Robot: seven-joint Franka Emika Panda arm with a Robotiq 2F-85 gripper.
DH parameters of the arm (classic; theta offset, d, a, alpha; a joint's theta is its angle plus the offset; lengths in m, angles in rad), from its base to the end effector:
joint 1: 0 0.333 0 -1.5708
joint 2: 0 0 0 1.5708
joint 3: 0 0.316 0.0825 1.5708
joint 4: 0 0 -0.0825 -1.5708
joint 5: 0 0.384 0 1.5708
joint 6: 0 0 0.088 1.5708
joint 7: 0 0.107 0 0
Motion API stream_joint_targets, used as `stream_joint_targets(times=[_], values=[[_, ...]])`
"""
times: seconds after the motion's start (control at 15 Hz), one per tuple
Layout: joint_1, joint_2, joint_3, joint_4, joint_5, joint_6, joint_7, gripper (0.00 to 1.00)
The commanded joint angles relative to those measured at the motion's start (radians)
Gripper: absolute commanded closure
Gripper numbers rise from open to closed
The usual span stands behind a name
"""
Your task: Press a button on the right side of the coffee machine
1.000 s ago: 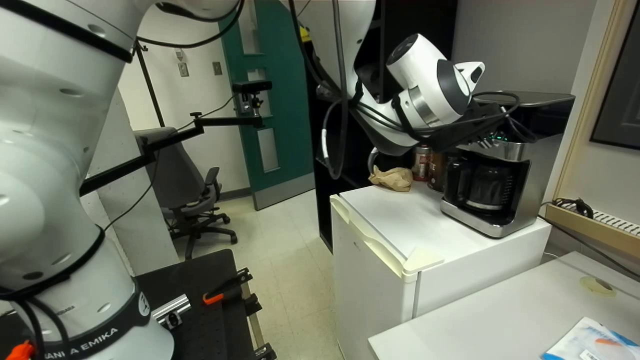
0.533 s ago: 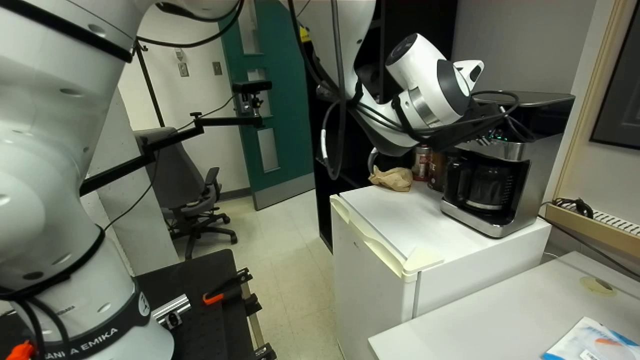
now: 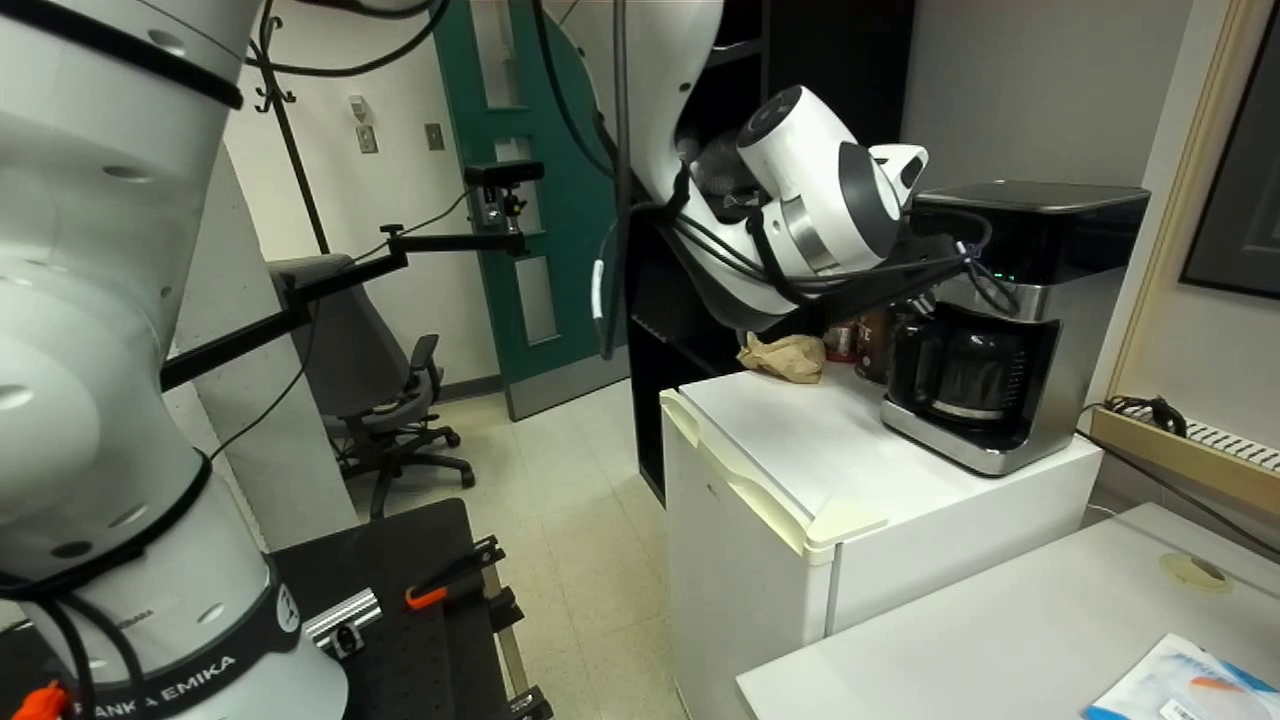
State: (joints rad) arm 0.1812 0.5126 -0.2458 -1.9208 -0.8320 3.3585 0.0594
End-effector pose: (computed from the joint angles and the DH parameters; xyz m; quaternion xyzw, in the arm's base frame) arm 0.6532 0.0564 0.3116 0.8270 0.3771 0.3912 0.1444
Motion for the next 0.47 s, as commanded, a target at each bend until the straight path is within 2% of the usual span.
stream_joint_targets(times=[0.0,0.2,0.27,0.33,0.4], values=[[-0.003,-0.152,0.025,-0.204,-0.035,-0.012,0.014,1.00],[-0.041,-0.235,0.091,-0.332,-0.050,-0.038,0.020,1.00],[-0.076,-0.267,0.150,-0.396,0.046,-0.050,-0.074,1.00],[-0.087,-0.283,0.171,-0.432,0.065,-0.051,-0.080,1.00],[-0.123,-0.293,0.206,-0.449,-0.009,-0.057,-0.001,1.00]])
